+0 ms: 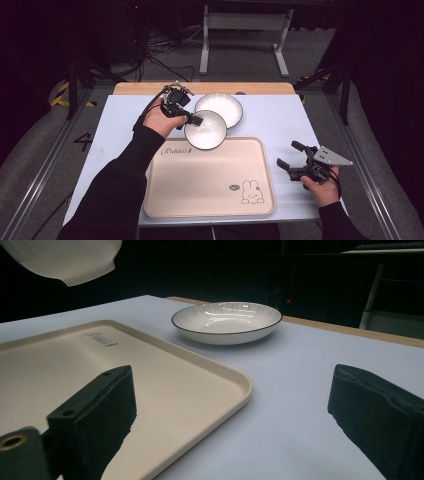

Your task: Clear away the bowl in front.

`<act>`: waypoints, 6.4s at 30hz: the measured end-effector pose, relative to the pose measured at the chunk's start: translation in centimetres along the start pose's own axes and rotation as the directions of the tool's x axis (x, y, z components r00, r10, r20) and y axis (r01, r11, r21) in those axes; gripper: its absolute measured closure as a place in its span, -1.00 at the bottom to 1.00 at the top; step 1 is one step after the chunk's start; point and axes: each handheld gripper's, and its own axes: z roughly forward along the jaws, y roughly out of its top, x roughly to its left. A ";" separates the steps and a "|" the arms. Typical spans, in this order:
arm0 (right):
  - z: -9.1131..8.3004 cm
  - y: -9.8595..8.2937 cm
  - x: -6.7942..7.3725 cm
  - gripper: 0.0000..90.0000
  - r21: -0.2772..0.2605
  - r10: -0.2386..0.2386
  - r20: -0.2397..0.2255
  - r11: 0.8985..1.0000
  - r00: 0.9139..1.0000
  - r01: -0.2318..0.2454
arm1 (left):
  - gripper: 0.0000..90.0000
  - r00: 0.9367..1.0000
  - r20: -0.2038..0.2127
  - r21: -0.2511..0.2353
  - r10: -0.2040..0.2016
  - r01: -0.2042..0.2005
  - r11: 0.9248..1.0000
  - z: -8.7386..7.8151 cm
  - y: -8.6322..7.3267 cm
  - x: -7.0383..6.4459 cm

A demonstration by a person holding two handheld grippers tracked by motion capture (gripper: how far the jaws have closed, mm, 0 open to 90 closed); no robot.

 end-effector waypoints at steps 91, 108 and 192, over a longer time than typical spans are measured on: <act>-0.1 0.0 0.0 -0.88 -0.005 -0.001 -0.002 1.000 1.000 0.001 | 0.79 0.983 0.160 0.330 0.089 -0.138 0.934 9.8 -3.2 -1.3; -0.1 0.0 0.0 -0.88 -0.006 -0.001 -0.001 1.000 1.000 0.001 | 0.30 0.986 0.110 0.273 0.124 -0.150 0.950 9.3 -3.4 -1.2; 0.0 0.0 0.1 -0.88 -0.002 -0.014 0.004 1.000 1.000 0.014 | -0.88 0.991 -0.119 -0.612 0.066 -0.125 0.781 -3.2 -19.8 1.8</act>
